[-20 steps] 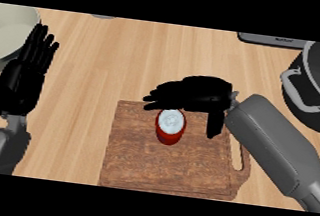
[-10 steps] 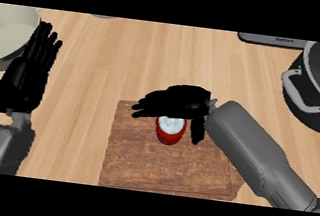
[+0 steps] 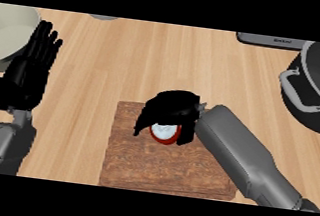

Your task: Pick the can from the cutting board and place it in the pot

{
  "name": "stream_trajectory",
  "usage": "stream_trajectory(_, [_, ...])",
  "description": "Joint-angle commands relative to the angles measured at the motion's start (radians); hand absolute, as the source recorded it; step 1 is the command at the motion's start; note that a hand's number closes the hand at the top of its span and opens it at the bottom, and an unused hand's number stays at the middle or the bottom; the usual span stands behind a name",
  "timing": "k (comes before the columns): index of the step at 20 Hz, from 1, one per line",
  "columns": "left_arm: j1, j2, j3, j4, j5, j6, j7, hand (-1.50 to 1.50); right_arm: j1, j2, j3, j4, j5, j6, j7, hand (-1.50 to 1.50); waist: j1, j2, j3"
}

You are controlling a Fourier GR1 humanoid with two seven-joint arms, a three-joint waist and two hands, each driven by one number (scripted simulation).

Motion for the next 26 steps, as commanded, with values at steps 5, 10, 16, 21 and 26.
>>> stream_trajectory(5, [0.042,-0.007,-0.004,-0.079,-0.014,0.007,0.039,0.00,0.057,0.027,0.009,0.000,0.049,-0.052,-0.146,1.50,0.004,0.010,0.001])
stream_trajectory(10, [0.051,-0.031,-0.020,-0.075,-0.028,0.010,0.031,0.00,0.139,0.085,0.030,-0.103,0.078,-0.049,-0.039,1.50,-0.003,0.007,0.001])
stream_trajectory(16, [0.022,-0.004,0.049,0.017,-0.002,-0.035,-0.022,0.00,0.174,-0.039,-0.122,-0.289,0.067,-0.060,-0.039,1.50,-0.012,0.008,0.001])
stream_trajectory(21, [0.023,0.003,0.032,-0.045,-0.016,-0.016,0.011,0.00,0.103,0.007,-0.397,-0.090,0.054,-0.172,0.399,1.50,-0.019,0.013,0.000])
stream_trajectory(26, [0.037,0.000,0.040,-0.041,-0.017,-0.007,0.006,0.00,0.074,-0.044,-0.581,-0.032,0.086,-0.312,0.745,1.50,-0.053,0.015,-0.005])
